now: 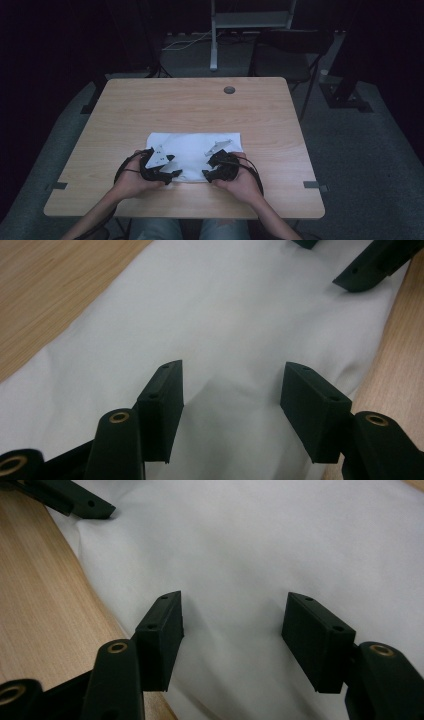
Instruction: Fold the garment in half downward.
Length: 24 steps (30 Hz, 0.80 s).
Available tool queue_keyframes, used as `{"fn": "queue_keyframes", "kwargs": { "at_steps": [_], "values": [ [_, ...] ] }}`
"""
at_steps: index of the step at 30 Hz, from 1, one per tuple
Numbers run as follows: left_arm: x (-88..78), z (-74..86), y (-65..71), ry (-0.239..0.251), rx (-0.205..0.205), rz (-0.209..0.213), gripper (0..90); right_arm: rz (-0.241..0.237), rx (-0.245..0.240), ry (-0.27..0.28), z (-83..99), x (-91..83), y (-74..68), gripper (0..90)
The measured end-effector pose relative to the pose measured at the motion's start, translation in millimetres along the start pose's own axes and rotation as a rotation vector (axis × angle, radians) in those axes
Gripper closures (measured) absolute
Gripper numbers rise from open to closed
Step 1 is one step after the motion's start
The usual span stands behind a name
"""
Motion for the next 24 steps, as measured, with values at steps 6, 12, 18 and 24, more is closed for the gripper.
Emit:
{"fn": "queue_keyframes", "kwargs": {
  "at_steps": [6, 12, 18, 24],
  "values": [
    [5.2, -15.5, 6.7, 0.031, -0.023, 0.024, 39.4, 0.011, 0.024, -0.002, -7.5, -1.3, 5.3, 37.9],
    [19.0, -22.3, 11.5, -0.002, 0.015, 0.02, 39.3, 0.054, 0.076, 0.032, -33.8, -5.1, 26.6, 34.8],
    [19.0, -19.4, 11.1, -0.012, 0.012, 0.032, 39.4, 0.079, 0.129, 0.019, -52.1, 5.3, 49.1, 33.7],
    [14.4, -23.6, 1.6, 0.006, -0.023, 0.026, 36.5, 0.075, 0.146, -0.023, -59.3, 27.8, 57.0, 33.2]
  ]
}}
Point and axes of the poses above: each handheld gripper's, and its own axes: x roughly forward along the jaws, z roughly out of its underside, y roughly to its right, the point moved 2 cm from there along x, roughly forward along the jaws, and after that the axes turned 5 degrees about -x, right-handed, at the moved point
